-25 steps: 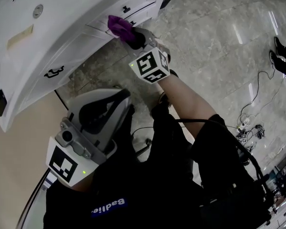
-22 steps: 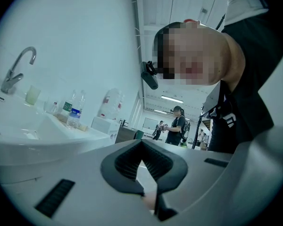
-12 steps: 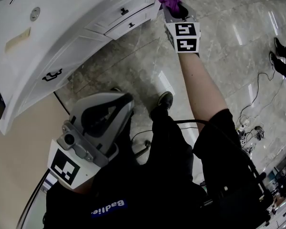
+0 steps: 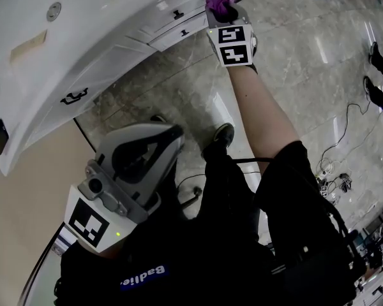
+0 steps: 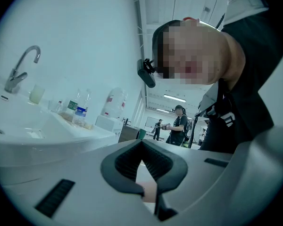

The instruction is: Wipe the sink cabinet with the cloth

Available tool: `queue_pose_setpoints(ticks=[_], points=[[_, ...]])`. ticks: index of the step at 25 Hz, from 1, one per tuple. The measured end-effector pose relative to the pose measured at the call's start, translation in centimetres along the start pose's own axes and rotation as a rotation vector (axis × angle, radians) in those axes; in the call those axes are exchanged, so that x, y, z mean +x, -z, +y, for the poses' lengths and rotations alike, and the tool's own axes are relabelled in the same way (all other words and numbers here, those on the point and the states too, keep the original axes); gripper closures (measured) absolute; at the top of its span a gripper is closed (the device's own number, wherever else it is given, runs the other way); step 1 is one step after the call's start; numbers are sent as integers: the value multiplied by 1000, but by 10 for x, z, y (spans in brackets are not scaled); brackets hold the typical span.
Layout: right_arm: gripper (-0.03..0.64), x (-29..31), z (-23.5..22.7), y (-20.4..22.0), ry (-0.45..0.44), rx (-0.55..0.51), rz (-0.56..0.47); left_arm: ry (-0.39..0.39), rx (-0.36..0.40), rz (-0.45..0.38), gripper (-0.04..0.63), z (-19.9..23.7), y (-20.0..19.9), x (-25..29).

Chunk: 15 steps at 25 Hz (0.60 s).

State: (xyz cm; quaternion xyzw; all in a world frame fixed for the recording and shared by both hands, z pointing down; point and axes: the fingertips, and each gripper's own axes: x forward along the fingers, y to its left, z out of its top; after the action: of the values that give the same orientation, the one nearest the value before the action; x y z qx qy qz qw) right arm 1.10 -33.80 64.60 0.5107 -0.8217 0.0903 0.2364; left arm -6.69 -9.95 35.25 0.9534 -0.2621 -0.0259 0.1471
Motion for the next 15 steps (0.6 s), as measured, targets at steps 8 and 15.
queue_pose_setpoints(ticks=[8, 15], points=[[520, 5, 75, -7, -101, -17, -10, -2, -7, 9, 606, 4, 2, -5], [521, 3, 96, -11, -118, 25, -3, -1, -14, 13, 606, 5, 2, -11]])
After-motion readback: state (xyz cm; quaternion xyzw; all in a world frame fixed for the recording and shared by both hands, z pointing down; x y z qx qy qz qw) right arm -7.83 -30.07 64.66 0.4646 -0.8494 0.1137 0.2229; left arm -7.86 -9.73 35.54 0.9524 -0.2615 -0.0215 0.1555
